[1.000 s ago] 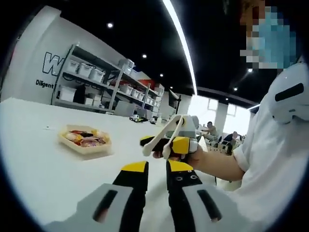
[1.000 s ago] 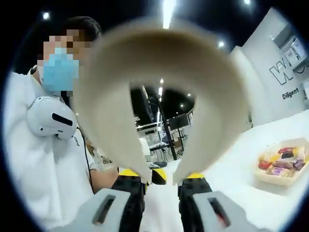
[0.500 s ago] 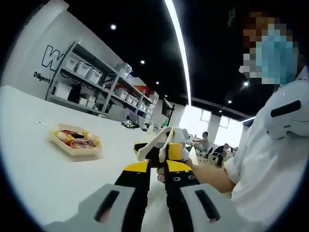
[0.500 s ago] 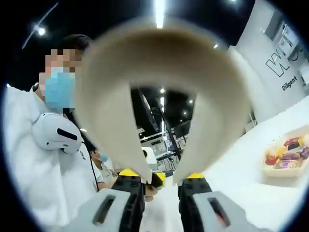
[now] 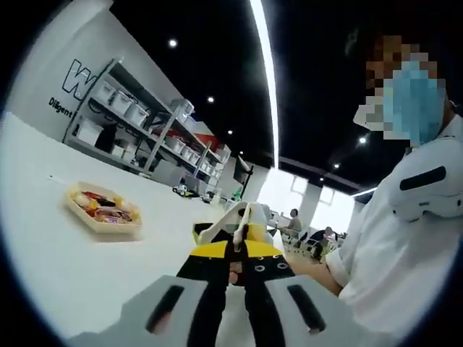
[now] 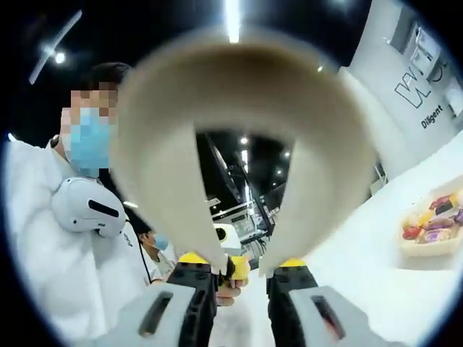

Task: Place the target food into the container with the food tongs after gripping and lifting it, then release it inside without dropping or visibly crushing the food.

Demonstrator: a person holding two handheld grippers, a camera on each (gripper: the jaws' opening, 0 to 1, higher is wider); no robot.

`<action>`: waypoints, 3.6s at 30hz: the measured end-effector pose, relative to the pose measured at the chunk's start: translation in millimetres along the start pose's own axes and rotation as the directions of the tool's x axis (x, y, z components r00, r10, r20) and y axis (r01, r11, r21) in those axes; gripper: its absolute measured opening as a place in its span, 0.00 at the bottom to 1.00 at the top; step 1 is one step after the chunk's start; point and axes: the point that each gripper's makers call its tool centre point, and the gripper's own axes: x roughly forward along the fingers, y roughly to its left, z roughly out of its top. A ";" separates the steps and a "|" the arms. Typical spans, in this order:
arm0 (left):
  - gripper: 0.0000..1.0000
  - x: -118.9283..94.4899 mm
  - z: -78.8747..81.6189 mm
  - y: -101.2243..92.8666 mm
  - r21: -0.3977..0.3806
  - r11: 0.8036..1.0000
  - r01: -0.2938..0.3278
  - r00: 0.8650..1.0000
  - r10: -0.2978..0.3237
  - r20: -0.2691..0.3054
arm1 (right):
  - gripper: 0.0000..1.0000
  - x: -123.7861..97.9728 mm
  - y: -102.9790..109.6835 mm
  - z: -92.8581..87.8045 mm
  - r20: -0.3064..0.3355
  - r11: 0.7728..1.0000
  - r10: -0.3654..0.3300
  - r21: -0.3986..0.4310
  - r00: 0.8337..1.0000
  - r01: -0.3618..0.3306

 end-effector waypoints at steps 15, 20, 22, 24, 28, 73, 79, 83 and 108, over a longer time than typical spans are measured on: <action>0.03 0.6 0.0 -4.3 -0.002 0.999 0.052 0.998 -0.052 0.021 | 0.24 -0.7 0.9 -1.4 0.014 0.999 0.017 0.030 1.000 -0.017; 0.02 -0.1 -1.1 -4.1 -0.036 0.996 0.076 0.997 -0.075 0.030 | 0.26 -0.8 -0.1 -2.8 0.007 0.999 0.017 0.036 1.000 -0.017; 0.02 -0.5 -1.4 -4.7 -0.044 0.995 0.085 0.996 -0.083 0.031 | 0.26 -0.9 0.3 -3.5 0.003 0.999 0.021 0.039 1.000 -0.021; 0.02 -0.9 -1.8 -4.5 -0.048 0.995 0.089 0.996 -0.088 0.032 | 0.26 -1.4 -0.4 -4.4 -0.004 0.999 0.021 0.038 1.000 -0.021; 0.01 -3.2 1.0 -5.2 -0.078 0.990 0.113 0.993 -0.109 0.051 | 0.26 -2.3 1.2 -4.9 -0.004 0.999 0.033 0.038 0.999 -0.033; 0.03 -17.6 -2.8 -9.7 -0.089 0.987 0.132 0.991 -0.127 0.051 | 0.18 -19.7 9.1 -14.0 -0.123 0.999 0.034 -0.027 0.992 -0.037; 0.09 -12.9 -5.3 -10.5 -0.075 0.991 0.113 0.993 -0.111 0.032 | 0.18 -17.5 9.2 -15.9 -0.125 0.999 0.035 -0.024 0.992 -0.038; 0.09 -11.7 -6.6 -11.2 -0.071 0.991 0.114 0.993 -0.113 0.020 | 0.18 -15.8 9.5 -18.8 -0.136 0.999 0.038 -0.023 0.990 -0.041; 0.03 -7.2 -10.4 -12.0 -0.082 0.987 0.138 0.990 -0.139 -0.011 | 0.19 -10.6 12.2 -24.9 -0.158 0.998 0.053 -0.015 0.986 -0.056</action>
